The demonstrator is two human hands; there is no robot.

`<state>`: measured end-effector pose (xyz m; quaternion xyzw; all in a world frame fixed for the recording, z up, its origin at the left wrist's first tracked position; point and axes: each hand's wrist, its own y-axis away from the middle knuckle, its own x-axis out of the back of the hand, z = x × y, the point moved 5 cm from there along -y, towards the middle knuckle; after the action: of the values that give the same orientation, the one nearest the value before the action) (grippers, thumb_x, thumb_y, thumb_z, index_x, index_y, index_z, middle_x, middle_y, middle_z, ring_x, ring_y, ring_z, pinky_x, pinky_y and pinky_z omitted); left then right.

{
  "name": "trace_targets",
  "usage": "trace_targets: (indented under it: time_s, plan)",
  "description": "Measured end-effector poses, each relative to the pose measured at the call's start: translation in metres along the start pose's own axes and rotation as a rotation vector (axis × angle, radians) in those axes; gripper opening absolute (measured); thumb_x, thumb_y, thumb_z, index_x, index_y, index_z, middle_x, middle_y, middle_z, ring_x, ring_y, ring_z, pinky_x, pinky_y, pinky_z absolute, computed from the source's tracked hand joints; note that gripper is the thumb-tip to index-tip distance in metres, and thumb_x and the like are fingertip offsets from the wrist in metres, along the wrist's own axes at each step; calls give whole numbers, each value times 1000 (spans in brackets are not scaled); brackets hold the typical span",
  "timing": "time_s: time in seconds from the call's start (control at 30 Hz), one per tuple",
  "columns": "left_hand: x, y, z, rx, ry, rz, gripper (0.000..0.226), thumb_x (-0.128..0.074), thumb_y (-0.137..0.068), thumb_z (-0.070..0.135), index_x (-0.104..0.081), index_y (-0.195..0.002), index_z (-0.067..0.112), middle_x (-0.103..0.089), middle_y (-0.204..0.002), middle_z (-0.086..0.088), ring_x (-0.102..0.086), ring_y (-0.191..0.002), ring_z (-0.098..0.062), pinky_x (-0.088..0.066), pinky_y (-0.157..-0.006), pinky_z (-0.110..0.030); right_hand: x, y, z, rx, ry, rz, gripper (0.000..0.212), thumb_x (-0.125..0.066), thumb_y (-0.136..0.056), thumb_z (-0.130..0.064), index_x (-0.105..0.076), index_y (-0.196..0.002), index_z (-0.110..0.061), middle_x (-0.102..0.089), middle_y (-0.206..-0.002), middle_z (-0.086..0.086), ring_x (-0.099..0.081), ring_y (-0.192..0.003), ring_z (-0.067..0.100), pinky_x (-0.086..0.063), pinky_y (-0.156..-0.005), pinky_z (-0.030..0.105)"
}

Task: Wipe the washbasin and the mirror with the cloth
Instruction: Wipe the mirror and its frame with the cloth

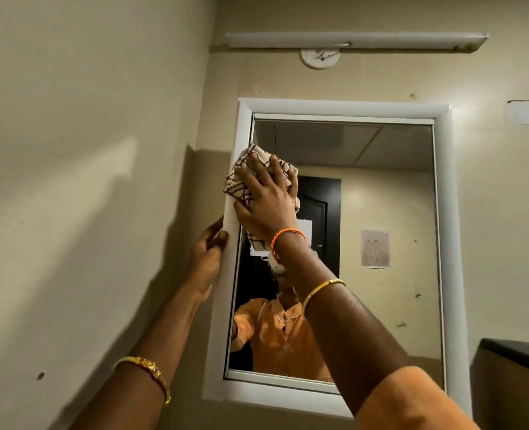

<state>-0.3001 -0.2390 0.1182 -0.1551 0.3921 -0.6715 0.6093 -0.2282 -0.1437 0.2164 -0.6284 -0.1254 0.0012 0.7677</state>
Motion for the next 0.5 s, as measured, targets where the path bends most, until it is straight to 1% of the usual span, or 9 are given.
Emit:
trace_targets:
  time_s: [0.1,0.2,0.27,0.3,0.37,0.43,0.5]
  plan:
    - [2,1,-5,5,31,31,32,-44,-97,17,-55,-127,21,-63,-115,-5,-60,-90,-9,-50,-69,-21,-3,28,0,68,22,-32,61,-43,-78,-50,-47,-137,-33,-32,-154,-4,-13,-146,28,-2,-116,54]
    - [3,6,-11,18,95,55,31,-45,-96,10,-59,-122,20,-66,-110,-6,-63,-92,-14,-55,-65,-18,-9,64,-4,95,29,-49,61,-39,-79,-52,-45,-137,-33,-33,-153,-5,-12,-147,24,-3,-117,53]
    - [2,9,-12,62,164,19,38,-39,-95,3,-59,-122,19,-67,-106,-3,-64,-91,-14,-56,-64,-17,-15,88,-8,102,32,-73,61,-42,-80,-51,-45,-137,-32,-33,-153,-5,-11,-147,23,-5,-116,55]
    - [2,10,-11,88,214,-14,41,-35,-94,1,-60,-119,19,-68,-105,-3,-65,-91,-14,-56,-66,-18,-18,98,-11,114,39,-93,62,-42,-80,-50,-44,-138,-31,-32,-153,-4,-11,-147,24,-5,-115,56]
    - [3,13,-10,138,316,-79,37,-32,-93,7,-64,-111,16,-73,-94,-2,-68,-85,-14,-57,-68,-22,-20,110,-13,184,85,-137,65,-41,-78,-51,-43,-139,-31,-31,-154,-4,-13,-146,26,-3,-114,56]
    - [3,16,-8,171,372,-108,37,-30,-95,19,-66,-100,14,-75,-77,0,-69,-73,-12,-56,-62,-21,-18,110,-10,280,139,-167,67,-40,-76,-52,-41,-140,-32,-31,-154,-3,-17,-146,28,-4,-115,55]
    - [5,15,-12,181,416,-121,42,-28,-97,28,-67,-95,13,-74,-69,0,-69,-64,-12,-54,-55,-19,-11,99,-4,315,159,-167,67,-39,-77,-52,-40,-141,-32,-32,-154,-4,-20,-145,27,-7,-116,54]
